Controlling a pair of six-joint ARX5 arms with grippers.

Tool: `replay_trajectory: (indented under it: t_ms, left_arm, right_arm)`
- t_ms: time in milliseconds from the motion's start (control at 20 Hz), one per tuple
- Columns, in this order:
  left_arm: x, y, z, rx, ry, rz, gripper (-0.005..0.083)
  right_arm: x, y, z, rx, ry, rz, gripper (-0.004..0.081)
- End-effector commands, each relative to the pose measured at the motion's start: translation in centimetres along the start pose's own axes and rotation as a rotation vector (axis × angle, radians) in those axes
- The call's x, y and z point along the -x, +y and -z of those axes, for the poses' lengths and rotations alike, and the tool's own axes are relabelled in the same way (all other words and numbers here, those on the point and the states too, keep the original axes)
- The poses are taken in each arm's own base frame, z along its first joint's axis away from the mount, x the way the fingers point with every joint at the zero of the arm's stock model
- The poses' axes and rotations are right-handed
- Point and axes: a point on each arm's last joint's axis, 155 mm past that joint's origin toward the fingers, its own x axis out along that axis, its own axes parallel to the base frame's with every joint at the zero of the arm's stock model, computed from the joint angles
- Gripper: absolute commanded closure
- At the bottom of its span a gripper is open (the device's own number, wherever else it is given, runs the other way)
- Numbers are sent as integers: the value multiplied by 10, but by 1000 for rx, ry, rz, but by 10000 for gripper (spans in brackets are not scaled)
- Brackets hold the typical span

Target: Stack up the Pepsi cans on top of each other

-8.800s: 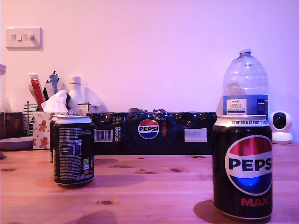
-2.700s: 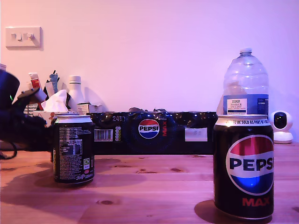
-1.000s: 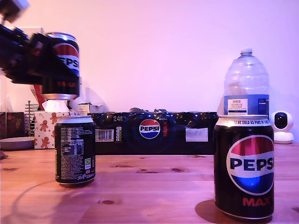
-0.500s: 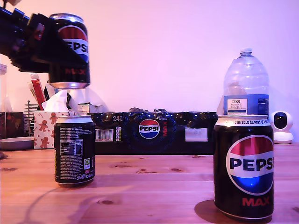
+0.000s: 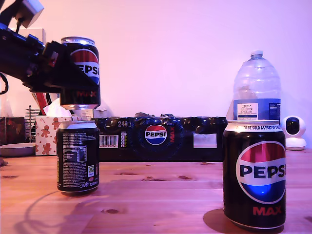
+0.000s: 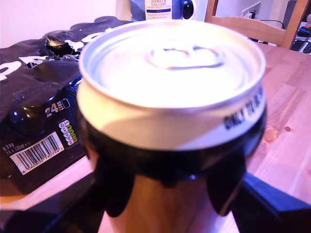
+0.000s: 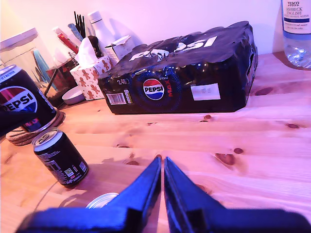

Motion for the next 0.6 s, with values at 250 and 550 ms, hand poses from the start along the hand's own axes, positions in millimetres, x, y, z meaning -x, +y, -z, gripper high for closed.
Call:
replay_trajectory:
  t_ms: [250,550]
  left_arm:
    - [3,-7,8,-32,-37,8,364]
    - [4,-8,10,-29,-33,8,364]
  right_arm:
    - [1,3,-6,13,-12,-8,780]
    - [1,3,-6,12,-12,-9,780]
